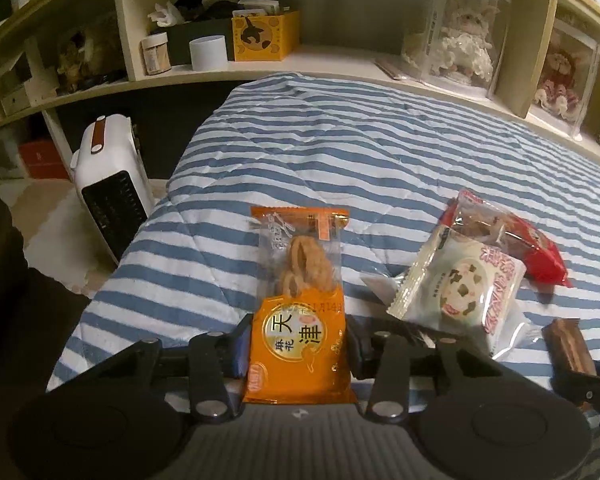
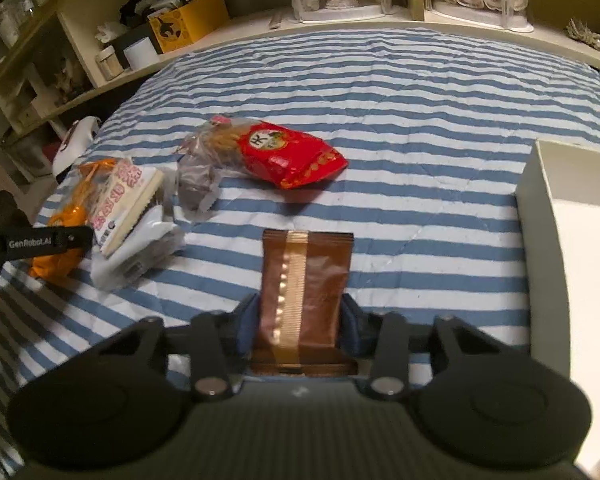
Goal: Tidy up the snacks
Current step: 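Grasp the orange Tianjin bread bag with the left tool while the right tool grasps the brown chocolate bar, then carry both held snacks into the white tray and open both tools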
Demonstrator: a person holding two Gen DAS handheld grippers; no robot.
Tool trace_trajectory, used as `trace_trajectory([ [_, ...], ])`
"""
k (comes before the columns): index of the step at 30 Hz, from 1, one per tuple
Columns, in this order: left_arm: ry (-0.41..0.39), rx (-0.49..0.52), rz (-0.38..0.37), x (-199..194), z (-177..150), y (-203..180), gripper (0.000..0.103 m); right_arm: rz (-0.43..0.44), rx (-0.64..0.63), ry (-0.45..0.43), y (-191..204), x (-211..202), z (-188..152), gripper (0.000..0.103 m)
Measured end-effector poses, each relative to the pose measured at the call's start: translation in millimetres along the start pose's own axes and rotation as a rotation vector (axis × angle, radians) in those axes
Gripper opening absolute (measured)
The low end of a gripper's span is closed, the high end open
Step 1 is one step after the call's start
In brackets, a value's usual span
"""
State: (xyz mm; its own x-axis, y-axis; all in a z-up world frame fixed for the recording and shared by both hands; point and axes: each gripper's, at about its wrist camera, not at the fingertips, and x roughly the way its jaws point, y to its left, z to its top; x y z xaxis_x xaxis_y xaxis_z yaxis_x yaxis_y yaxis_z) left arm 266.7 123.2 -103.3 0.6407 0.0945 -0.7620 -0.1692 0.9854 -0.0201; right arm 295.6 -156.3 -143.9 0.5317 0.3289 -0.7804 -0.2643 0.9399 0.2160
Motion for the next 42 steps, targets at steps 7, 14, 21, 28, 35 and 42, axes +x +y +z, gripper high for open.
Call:
trace_trajectory([
  [7,-0.031,-0.07,-0.009,-27.9,-5.3,8.2,0.046,0.021,0.013,-0.016,-8.1,-15.0,-0.9,0.046],
  [14,-0.098,-0.106,-0.067,-70.6,-6.0,0.6,0.045,0.052,0.039,-0.076,-15.2,-46.1,-1.3,0.046],
  [21,0.046,-0.11,-0.13,-71.6,-23.6,-2.3,0.015,0.067,0.041,-0.105,-17.7,-72.7,-5.1,0.046],
  [28,0.092,-0.09,-0.135,-60.3,-32.9,-3.0,0.059,0.077,0.027,-0.068,-15.2,-76.8,-12.1,0.046],
  [35,0.165,-0.025,-0.085,-32.0,-38.0,-10.5,0.058,0.082,0.006,-0.038,-10.3,-70.3,-17.1,0.046],
  [42,0.118,-0.066,-0.083,-37.5,-33.9,-6.1,0.039,0.088,0.001,-0.022,-12.9,-65.6,-17.9,0.046],
])
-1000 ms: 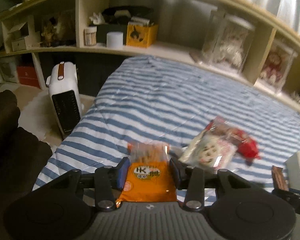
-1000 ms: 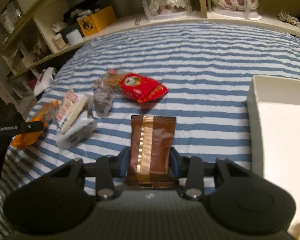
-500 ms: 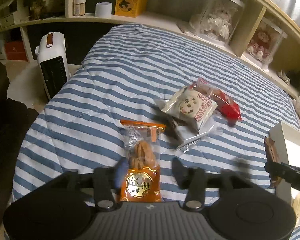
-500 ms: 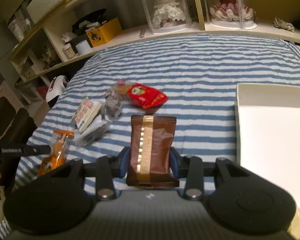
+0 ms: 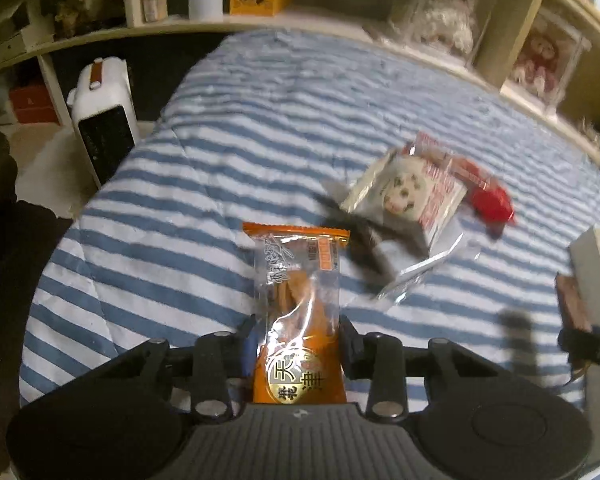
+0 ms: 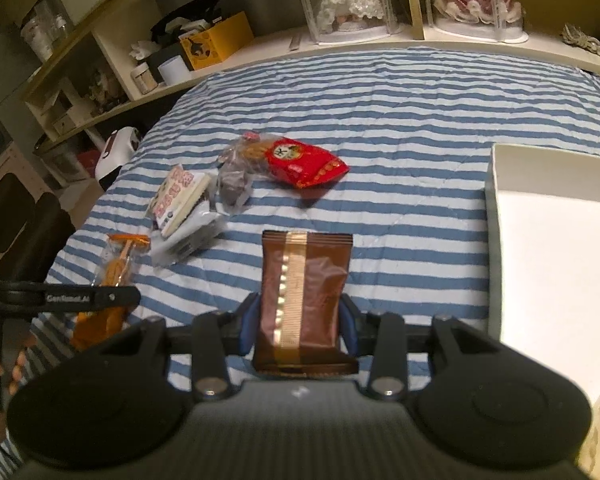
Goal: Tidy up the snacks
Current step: 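Carry both held snacks into the white tray and open both tools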
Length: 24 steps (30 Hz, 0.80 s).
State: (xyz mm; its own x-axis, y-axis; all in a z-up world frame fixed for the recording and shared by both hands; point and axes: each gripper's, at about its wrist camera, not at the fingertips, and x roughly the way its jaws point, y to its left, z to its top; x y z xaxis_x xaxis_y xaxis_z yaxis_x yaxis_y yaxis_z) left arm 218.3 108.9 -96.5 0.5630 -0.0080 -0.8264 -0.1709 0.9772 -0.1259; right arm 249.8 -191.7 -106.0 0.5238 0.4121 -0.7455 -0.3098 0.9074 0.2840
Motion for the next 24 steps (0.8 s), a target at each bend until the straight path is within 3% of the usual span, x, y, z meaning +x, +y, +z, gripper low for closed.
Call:
trace_trajectory([
  [9,-0.131,-0.042,-0.065,-46.9,4.3,-11.1,0.038,0.016,0.007,-0.044,-0.8,-13.6,7.6,0.046],
  [16,-0.191,-0.008,-0.158,-77.2,2.5,-53.8,0.038,0.015,-0.035,-0.087,-5.5,-50.1,15.1,0.046],
  [24,-0.198,0.043,-0.268,-87.5,-1.2,-121.5,0.038,-0.041,-0.022,-0.117,-45.4,-91.9,12.3,0.046],
])
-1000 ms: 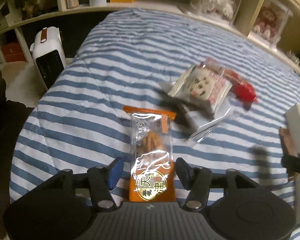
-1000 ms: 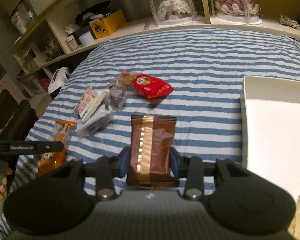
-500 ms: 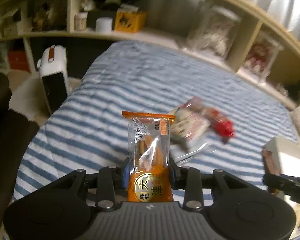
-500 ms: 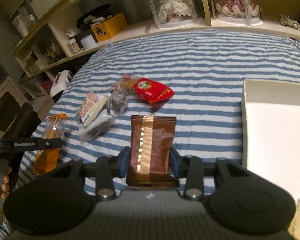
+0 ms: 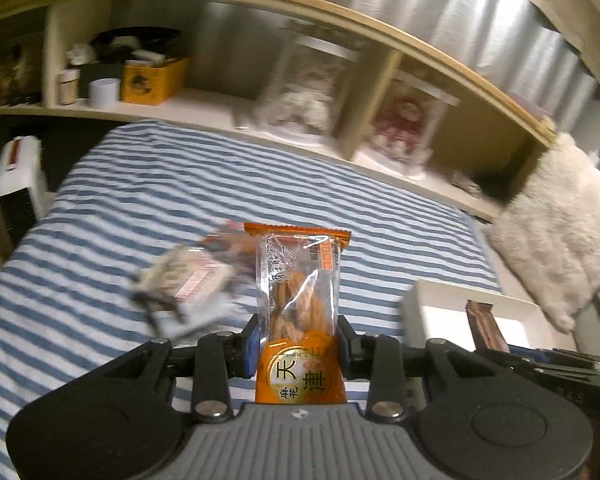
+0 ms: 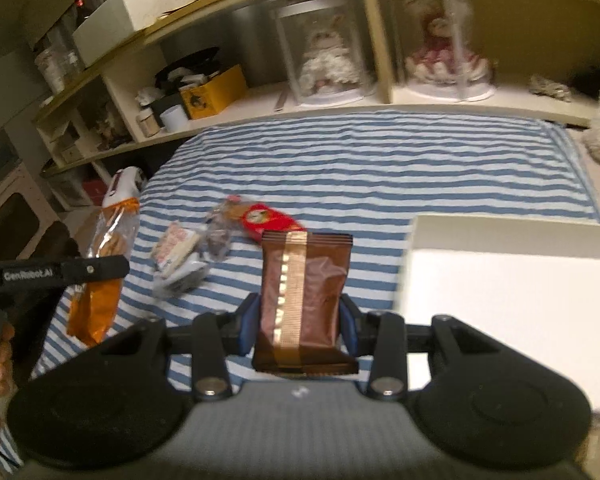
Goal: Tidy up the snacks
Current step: 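Carry both held snacks into the white tray and open both tools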
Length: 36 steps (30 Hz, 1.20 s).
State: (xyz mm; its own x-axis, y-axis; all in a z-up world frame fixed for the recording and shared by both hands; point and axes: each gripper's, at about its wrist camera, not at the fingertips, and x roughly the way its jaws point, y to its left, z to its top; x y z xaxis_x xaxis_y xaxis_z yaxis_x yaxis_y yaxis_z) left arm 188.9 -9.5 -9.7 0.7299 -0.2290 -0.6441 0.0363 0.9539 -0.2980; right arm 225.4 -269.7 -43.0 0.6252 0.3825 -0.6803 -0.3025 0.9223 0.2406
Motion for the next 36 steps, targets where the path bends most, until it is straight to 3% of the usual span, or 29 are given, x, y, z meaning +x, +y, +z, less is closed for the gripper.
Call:
trace_trajectory([
  [11,0.061,0.033,-0.127,36.0,-16.1,-96.2,0.038,-0.113,0.066,-0.026,-81.9,-41.6,-10.6,0.046],
  [18,0.128,0.058,-0.152,71.5,-33.2,-140.5,0.039,-0.176,0.101,-0.02,-125.0,-53.0,-24.5,0.046],
  [26,0.197,0.04,-0.136,108.9,-49.6,-160.6,0.039,-0.234,0.15,0.001,-170.3,-49.9,-36.0,0.046],
  [36,0.217,0.035,-0.103,137.9,-55.9,-155.8,0.039,-0.269,0.187,0.059,-199.4,-21.3,-47.9,0.046],
])
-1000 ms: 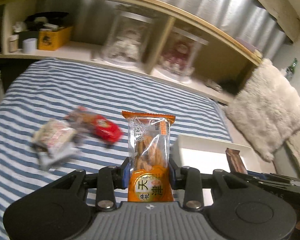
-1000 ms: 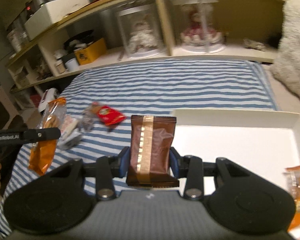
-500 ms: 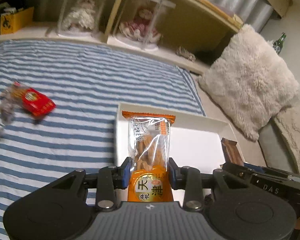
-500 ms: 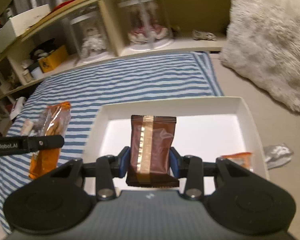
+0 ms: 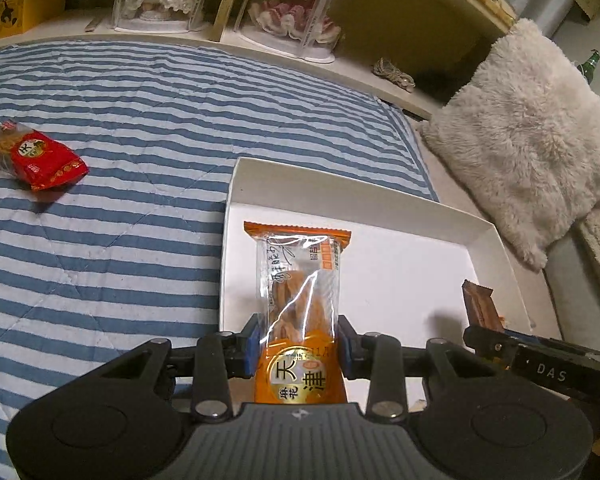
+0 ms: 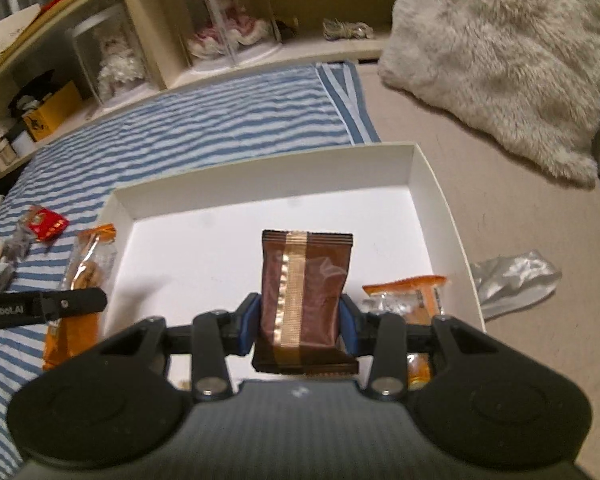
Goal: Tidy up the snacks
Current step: 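Carry both held snacks into the white tray and open both tools, then lift both open tools out of the tray toward the remaining snacks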
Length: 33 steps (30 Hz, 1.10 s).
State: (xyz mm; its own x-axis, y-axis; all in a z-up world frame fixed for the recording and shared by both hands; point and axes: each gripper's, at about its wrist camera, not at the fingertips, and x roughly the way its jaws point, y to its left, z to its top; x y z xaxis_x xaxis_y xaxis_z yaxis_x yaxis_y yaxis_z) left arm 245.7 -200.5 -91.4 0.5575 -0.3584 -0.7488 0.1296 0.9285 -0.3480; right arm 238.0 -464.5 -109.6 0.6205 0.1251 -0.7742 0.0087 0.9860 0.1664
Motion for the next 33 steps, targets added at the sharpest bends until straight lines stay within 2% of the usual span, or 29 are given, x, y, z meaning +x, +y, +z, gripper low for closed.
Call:
trace_trajectory([
  [3,-0.002,0.005,0.007,3.9,0.6,1.1,0.042,-0.005,-0.001,0.009,-1.6,8.9,0.1,0.046],
  [7,-0.006,0.027,0.012,6.1,1.7,1.3,0.051,-0.018,-0.002,0.014,-1.1,16.8,1.4,0.048],
  [9,-0.002,0.033,0.013,5.2,1.9,2.1,0.055,-0.034,-0.004,0.019,-2.1,19.8,2.8,0.053],
  [11,0.002,0.038,0.012,4.4,2.0,2.0,0.055,-0.048,-0.009,0.017,-2.3,17.4,2.7,0.06],
  [15,0.018,0.057,0.015,1.0,0.2,0.4,0.056,-0.04,-0.012,0.024,-5.7,13.6,2.8,0.061],
  [20,0.031,0.086,0.019,-6.0,-3.0,-5.3,0.061,-0.024,-0.005,0.03,-7.8,3.1,-1.1,0.064],
  [26,0.038,0.118,0.019,-18.3,-5.8,-11.4,0.068,-0.015,-0.017,0.02,-6.4,-15.1,-5.4,0.076],
  [33,0.04,0.148,0.021,-34.9,-11.6,-14.5,0.083,-0.011,-0.03,0.001,-3.0,-40.2,-13.0,0.087],
])
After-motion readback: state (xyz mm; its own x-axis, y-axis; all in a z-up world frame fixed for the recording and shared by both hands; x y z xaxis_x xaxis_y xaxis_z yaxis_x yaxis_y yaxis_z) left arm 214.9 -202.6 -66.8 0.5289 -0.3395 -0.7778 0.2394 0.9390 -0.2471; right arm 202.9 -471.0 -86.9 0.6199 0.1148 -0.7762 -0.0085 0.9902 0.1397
